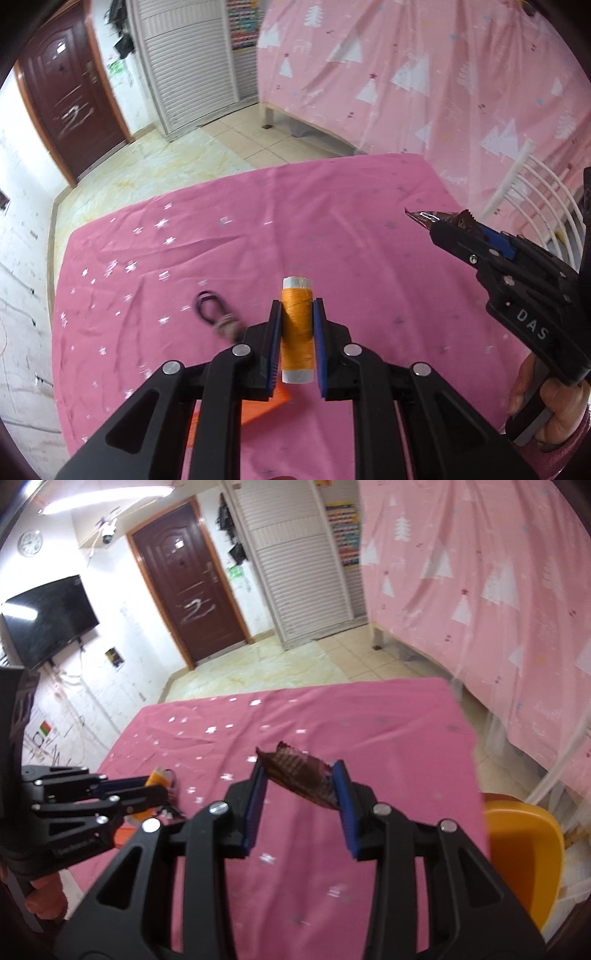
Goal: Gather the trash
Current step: 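Carry spool and wrapper to the orange bin and open both tools over it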
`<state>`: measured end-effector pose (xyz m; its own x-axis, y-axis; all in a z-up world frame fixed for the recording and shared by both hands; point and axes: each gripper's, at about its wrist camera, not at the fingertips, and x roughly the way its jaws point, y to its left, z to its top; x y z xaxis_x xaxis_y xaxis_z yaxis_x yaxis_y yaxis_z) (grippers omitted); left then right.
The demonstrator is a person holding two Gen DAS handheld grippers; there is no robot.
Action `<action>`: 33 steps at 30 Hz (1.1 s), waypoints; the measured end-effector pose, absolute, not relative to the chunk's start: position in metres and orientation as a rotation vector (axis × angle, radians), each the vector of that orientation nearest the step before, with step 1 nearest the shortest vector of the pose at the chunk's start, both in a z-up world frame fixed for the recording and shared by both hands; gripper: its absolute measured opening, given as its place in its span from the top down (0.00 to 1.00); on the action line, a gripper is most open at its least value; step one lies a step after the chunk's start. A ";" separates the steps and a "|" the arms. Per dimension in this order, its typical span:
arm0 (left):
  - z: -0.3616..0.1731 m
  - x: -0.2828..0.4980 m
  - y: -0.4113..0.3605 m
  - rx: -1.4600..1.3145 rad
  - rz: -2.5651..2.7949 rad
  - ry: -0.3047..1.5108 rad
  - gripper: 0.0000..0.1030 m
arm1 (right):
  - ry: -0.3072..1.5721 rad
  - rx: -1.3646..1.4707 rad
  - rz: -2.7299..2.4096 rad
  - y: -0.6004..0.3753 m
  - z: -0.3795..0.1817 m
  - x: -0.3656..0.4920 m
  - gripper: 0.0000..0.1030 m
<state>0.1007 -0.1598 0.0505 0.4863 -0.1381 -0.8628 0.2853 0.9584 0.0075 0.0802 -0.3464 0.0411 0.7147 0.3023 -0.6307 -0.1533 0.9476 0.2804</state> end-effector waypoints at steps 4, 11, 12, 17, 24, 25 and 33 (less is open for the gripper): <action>0.055 0.096 -0.191 0.179 -0.303 1.023 0.91 | 0.729 0.243 0.191 -0.379 0.037 0.068 0.67; 0.055 0.087 -0.247 0.232 -0.381 1.018 0.91 | 0.721 0.296 0.089 -0.437 0.027 0.044 0.66; 0.056 0.086 -0.255 0.239 -0.391 1.019 0.91 | 0.721 0.304 0.074 -0.446 0.025 0.041 0.66; 0.056 0.075 -0.286 0.268 -0.433 1.014 0.91 | 0.717 0.323 0.018 -0.473 0.017 0.028 0.66; 0.060 0.061 -0.334 0.289 -0.504 1.008 0.91 | 0.726 0.349 -0.041 -0.506 0.001 0.015 0.66; 0.060 0.061 -0.341 0.279 -0.527 1.011 0.91 | 0.730 0.349 -0.051 -0.509 -0.002 0.014 0.66; 0.045 0.069 -0.394 0.196 -0.604 1.052 0.91 | 0.770 0.408 -0.092 -0.534 -0.030 0.003 0.66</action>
<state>0.0693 -0.3937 0.0447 0.3526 -0.3719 -0.8587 0.5536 0.8227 -0.1290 0.0031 -0.5338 -0.0301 0.7178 0.0670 -0.6930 0.2275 0.9182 0.3243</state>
